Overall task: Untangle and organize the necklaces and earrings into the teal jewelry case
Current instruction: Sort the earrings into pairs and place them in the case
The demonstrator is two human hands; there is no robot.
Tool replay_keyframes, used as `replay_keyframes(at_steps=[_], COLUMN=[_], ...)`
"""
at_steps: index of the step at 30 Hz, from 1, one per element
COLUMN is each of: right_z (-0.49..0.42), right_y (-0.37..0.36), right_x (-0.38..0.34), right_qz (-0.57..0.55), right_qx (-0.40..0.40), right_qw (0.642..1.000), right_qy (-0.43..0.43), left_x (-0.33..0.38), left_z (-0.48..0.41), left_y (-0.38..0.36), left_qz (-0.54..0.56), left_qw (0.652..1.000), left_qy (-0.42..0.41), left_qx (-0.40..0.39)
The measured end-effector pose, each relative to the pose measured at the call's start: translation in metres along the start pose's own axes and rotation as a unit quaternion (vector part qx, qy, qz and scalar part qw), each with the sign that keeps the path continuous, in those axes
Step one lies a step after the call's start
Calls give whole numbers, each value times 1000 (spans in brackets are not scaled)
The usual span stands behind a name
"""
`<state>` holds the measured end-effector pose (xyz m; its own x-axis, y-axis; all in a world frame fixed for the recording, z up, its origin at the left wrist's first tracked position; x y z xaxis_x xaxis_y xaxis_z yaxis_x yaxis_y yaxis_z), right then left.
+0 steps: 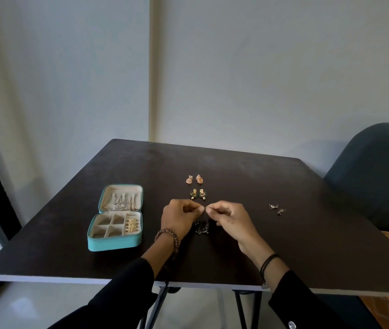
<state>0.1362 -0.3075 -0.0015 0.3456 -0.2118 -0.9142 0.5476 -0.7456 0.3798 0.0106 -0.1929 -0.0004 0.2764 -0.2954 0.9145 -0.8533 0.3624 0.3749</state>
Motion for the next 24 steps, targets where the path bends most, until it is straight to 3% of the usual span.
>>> replay_keyframes(at_steps=[9, 17, 24], right_z=[-12, 0, 21], right_y=[-7, 12, 60], right_x=[6, 6, 6], right_qz=[72, 35, 8], right_qx=[36, 41, 62], right_qw=[997, 999, 998], right_qy=[20, -1, -10], left_x=[-1, -2, 33], left_z=[-14, -8, 15], left_y=[-2, 1, -22], left_qz=[-163, -67, -10], left_qw=[987, 997, 998], left_qy=[0, 11, -49], left_qx=[12, 38, 22])
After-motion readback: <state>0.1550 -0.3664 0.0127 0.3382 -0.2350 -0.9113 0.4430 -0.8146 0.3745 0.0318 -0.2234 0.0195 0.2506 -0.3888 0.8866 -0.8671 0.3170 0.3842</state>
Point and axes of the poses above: each hand's wrist, its own z-axis away from the middle knuckle, its own y-axis out of the back of the hand, x = y × z, the point moved 5 cm from there along -z, towards the middle knuckle, and after that the axes turned 10 degrees about x, right-handed, at the moved point
